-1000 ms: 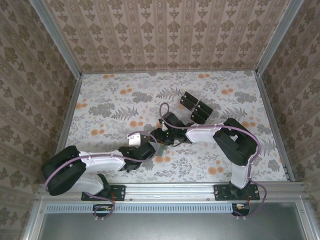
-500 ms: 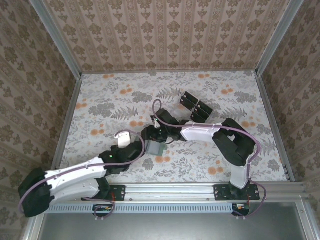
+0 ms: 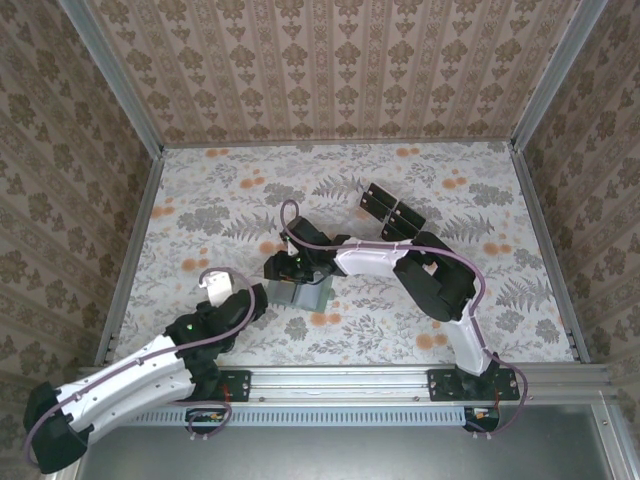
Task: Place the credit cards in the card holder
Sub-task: Flip over the card slot in the card holder, then move the card holder to the center of the table.
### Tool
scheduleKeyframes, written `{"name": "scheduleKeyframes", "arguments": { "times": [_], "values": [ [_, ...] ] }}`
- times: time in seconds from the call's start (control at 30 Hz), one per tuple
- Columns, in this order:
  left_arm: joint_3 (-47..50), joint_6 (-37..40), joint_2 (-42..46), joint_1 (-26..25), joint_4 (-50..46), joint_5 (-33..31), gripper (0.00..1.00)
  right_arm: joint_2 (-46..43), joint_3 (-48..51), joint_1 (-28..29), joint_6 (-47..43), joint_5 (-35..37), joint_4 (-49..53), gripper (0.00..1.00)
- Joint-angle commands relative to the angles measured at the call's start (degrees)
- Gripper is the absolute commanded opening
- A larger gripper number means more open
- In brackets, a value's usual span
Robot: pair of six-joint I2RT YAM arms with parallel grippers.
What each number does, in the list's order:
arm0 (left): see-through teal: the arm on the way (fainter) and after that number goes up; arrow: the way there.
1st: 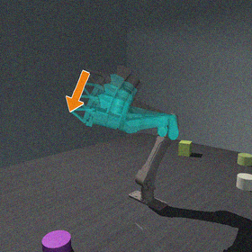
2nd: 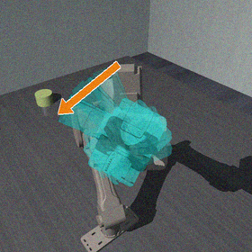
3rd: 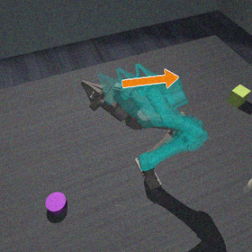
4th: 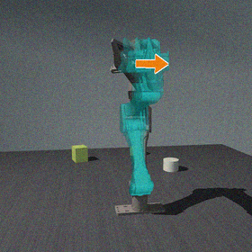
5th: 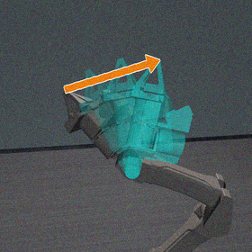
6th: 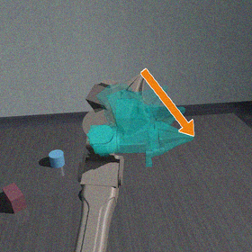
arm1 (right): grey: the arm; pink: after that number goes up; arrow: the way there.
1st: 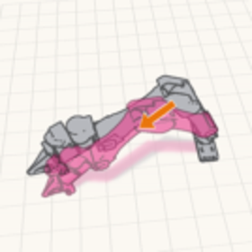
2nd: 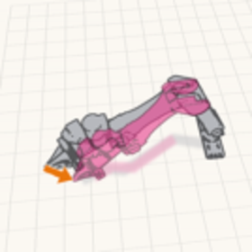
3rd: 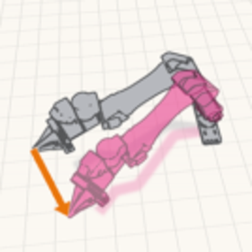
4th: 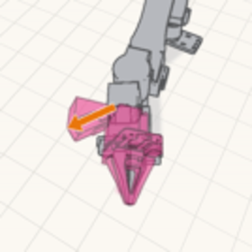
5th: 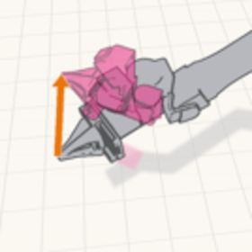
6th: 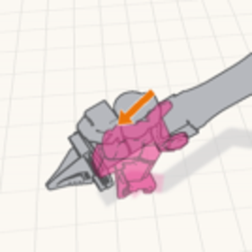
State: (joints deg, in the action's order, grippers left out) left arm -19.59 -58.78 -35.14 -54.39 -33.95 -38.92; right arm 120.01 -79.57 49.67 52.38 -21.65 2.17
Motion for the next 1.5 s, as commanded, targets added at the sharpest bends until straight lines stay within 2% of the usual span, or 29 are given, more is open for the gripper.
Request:
{"name": "scheduleKeyframes", "arguments": {
  "times": [0.0, 0.17, 0.37, 0.67, 1.03, 1.17, 1.33, 1.47],
  "values": [
    [0.7, 0.9, -0.1, 1.5, -1.8, 2.5, 1.0, -2.6, -2.2, 0.0, -2.1, -0.8, 2.9, 0.49],
    [0.1, 2.7, -1.1, 3.5, -0.9, 4.8, 1.0, -7.7, 0.3, 0.2, -3.3, 0.7, 5.5, 0.48],
    [-1.6, 5.6, -2.1, 6.1, -0.8, 6.5, 1.0, -12.4, 9.5, 2.1, -0.8, 1.9, 2.4, 0.49],
    [-4.9, 10.1, -5.8, 10.8, -0.7, 11.4, 1.0, -11.0, 17.6, 4.9, 2.2, 4.0, -2.7, 0.49],
    [-5.7, 11.1, -8.0, 11.1, 0.6, 12.8, 1.0, -13.5, 21.7, -0.1, -3.2, 6.6, 2.1, 0.48],
    [-5.5, 11.0, -8.2, 11.1, 0.9, 13.1, 1.0, -14.7, 22.0, -1.7, -4.4, 5.3, 3.0, 0.48],
    [-5.7, 11.2, -8.5, 11.1, 1.6, 13.7, 1.0, -20.4, 20.3, -2.5, -7.6, 2.6, 5.6, 0.48],
    [-7.6, 13.2, -9.7, 11.5, 1.7, 14.2, 1.0, -27.4, 18.2, -5.5, -12.4, 5.1, 13.4, 0.48]
  ]
}}
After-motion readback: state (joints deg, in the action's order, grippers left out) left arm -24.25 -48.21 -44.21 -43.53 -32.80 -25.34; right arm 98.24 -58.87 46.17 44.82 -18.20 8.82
